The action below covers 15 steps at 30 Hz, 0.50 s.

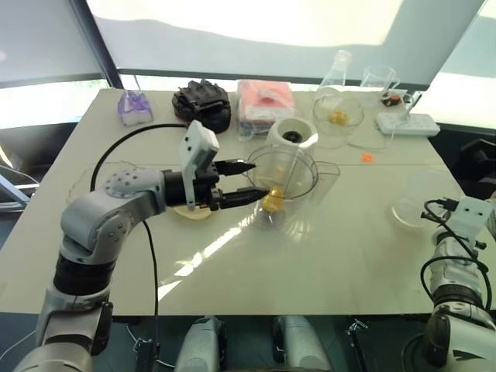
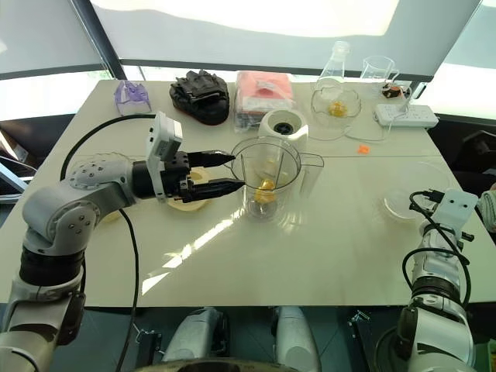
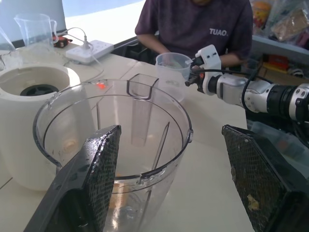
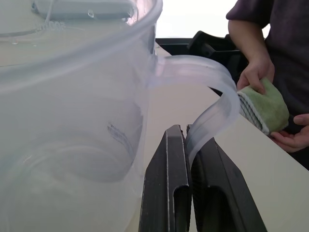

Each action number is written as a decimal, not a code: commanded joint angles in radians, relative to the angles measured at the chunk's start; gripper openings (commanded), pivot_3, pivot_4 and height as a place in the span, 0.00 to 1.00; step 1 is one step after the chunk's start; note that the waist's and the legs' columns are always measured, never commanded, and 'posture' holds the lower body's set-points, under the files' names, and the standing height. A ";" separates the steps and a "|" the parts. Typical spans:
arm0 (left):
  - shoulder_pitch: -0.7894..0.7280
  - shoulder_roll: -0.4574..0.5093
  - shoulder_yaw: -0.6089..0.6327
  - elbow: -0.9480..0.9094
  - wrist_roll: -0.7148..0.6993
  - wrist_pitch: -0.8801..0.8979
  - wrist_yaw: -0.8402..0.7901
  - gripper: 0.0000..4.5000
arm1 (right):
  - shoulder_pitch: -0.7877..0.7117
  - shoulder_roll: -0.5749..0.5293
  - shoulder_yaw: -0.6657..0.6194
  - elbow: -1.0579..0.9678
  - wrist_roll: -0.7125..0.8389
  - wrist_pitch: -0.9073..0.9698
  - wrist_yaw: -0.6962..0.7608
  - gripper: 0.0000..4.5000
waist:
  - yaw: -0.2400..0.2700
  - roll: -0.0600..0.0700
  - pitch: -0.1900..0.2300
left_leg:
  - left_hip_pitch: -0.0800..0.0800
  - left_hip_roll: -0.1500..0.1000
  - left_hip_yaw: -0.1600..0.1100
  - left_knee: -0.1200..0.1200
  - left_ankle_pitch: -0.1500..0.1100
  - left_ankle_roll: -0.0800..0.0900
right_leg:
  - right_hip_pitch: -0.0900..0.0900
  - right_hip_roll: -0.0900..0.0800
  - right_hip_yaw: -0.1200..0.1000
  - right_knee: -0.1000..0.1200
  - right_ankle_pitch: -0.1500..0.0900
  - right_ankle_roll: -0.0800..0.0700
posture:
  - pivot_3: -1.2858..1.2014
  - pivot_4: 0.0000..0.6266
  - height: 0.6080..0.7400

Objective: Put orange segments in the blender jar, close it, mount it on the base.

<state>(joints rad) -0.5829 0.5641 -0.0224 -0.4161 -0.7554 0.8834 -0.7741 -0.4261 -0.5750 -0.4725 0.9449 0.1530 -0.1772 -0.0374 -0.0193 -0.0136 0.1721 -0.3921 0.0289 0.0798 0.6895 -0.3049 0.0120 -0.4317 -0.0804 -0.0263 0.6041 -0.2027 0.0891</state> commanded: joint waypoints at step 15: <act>-0.077 0.134 0.078 0.189 0.071 -0.111 -0.093 0.78 | -0.087 -0.072 0.096 -0.600 -0.028 0.135 0.072 0.01 | 0.000 0.005 0.003 | 0.000 0.000 0.001 -0.006 0.000 -0.001 | -0.001 0.001 -0.001 -0.004 0.000 0.000 | 0.52 0.24 1.00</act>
<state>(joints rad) -0.6348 0.6781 0.0339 -0.2302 -0.6991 0.8046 -0.8474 -0.4679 -0.6001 -0.3852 0.4435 0.1399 -0.0546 0.0090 -0.0194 -0.0086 0.1752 -0.3920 0.0292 0.0811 0.6835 -0.3045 0.0114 -0.4324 -0.0799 -0.0269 0.5996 -0.2025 0.0895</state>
